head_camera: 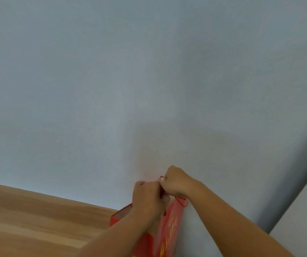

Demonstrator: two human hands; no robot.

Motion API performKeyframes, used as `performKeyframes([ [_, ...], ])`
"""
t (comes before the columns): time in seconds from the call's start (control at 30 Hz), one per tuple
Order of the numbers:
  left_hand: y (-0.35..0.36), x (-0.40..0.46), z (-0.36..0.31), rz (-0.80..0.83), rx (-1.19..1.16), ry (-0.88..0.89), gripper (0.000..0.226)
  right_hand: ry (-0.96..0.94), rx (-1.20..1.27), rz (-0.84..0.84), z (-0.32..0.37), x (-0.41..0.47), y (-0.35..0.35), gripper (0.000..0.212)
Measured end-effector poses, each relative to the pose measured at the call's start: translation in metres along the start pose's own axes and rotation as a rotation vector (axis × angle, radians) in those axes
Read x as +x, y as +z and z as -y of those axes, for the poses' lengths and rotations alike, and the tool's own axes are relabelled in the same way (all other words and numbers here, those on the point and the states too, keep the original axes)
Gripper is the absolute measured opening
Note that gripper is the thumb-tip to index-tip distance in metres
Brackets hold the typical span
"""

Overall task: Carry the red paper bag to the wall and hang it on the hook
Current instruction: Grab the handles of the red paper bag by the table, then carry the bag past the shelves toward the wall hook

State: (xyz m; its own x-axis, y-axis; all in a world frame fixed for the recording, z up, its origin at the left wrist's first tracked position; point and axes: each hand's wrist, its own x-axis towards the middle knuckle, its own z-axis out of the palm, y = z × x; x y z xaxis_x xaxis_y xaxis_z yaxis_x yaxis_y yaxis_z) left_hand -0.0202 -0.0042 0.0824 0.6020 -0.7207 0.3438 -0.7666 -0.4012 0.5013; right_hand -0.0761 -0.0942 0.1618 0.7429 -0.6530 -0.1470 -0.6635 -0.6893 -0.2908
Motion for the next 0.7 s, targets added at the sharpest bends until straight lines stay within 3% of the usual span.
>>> performKeyframes([
  [0.1,-0.034,0.004,0.019,-0.104,0.030,0.037,0.017,-0.116,0.041,0.109,0.004,-0.006,-0.001,0.022],
  [0.17,-0.058,0.004,0.028,-0.113,0.022,0.067,0.018,-0.170,-0.012,0.158,0.013,-0.011,0.005,0.013],
  [0.23,-0.079,0.001,0.038,-0.126,0.058,0.109,0.014,-0.199,-0.104,0.083,0.026,-0.011,0.015,0.006],
  [0.4,-0.112,-0.020,0.068,-0.204,0.130,0.124,0.013,-0.365,-0.309,-0.232,0.062,-0.024,0.037,0.017],
  [0.7,-0.182,-0.100,0.106,-0.292,0.328,-0.015,0.013,-0.679,-0.236,-0.292,0.132,-0.061,0.056,0.020],
])
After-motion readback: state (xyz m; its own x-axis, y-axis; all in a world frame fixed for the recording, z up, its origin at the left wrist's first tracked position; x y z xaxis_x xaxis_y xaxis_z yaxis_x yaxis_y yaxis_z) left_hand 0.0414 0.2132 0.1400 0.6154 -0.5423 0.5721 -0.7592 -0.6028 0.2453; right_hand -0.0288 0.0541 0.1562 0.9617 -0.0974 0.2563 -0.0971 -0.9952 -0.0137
